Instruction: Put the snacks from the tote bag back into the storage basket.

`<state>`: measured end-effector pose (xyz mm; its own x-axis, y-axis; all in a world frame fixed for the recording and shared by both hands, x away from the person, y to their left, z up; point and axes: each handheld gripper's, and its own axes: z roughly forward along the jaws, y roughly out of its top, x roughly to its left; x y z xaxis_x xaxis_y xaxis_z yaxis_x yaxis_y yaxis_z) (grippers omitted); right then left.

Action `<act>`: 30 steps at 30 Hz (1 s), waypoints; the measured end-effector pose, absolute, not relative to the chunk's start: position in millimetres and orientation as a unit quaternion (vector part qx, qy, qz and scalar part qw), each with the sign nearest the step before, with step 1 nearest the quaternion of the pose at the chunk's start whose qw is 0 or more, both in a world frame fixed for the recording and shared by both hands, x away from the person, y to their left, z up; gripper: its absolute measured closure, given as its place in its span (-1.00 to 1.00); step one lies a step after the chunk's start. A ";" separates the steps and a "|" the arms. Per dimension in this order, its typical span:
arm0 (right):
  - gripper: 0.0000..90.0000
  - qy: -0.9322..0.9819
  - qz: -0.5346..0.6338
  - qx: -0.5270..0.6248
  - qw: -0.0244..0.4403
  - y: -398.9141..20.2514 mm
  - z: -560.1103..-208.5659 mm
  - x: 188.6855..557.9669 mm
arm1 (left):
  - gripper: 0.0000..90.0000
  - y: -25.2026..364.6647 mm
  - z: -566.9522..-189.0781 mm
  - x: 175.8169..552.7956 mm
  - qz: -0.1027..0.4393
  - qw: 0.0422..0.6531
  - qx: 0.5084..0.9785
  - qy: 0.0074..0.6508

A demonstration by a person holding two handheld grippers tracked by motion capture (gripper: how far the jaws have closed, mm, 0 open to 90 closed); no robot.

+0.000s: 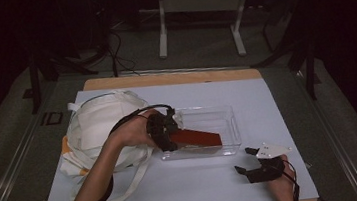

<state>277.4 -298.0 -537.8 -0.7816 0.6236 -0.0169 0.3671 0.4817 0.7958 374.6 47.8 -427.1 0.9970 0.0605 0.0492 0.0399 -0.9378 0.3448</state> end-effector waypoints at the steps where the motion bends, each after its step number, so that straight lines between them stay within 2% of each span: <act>1: -0.56 0.847 0.416 0.292 0.154 -297.9 -537.8 277.4 | -0.12 47.0 -427.2 375.4 0.026 0.171 0.985 0.028; 14: -0.56 0.848 0.415 0.292 0.153 -297.7 -537.9 277.8 | -0.37 42.0 -430.8 378.8 -0.009 0.162 0.985 0.067; 23: -0.56 0.848 0.414 0.293 0.152 -297.6 -537.9 277.8 | -0.46 35.9 -435.7 379.8 -0.021 0.147 0.986 0.074; 27: -0.56 0.848 0.415 0.292 0.153 -297.7 -537.9 277.8 | -0.46 33.9 -436.8 377.9 -0.039 0.149 0.986 0.070; 30: -0.56 0.848 0.415 0.292 0.152 -297.8 -537.9 277.9 | -0.46 33.6 -435.5 376.9 -0.033 0.146 0.986 0.068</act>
<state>277.9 -297.8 -537.9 -0.7827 0.6222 -0.0150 0.3697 0.4843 0.7930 376.9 33.6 -435.5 0.9885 0.1249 -0.0849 0.1441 -0.9482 0.2832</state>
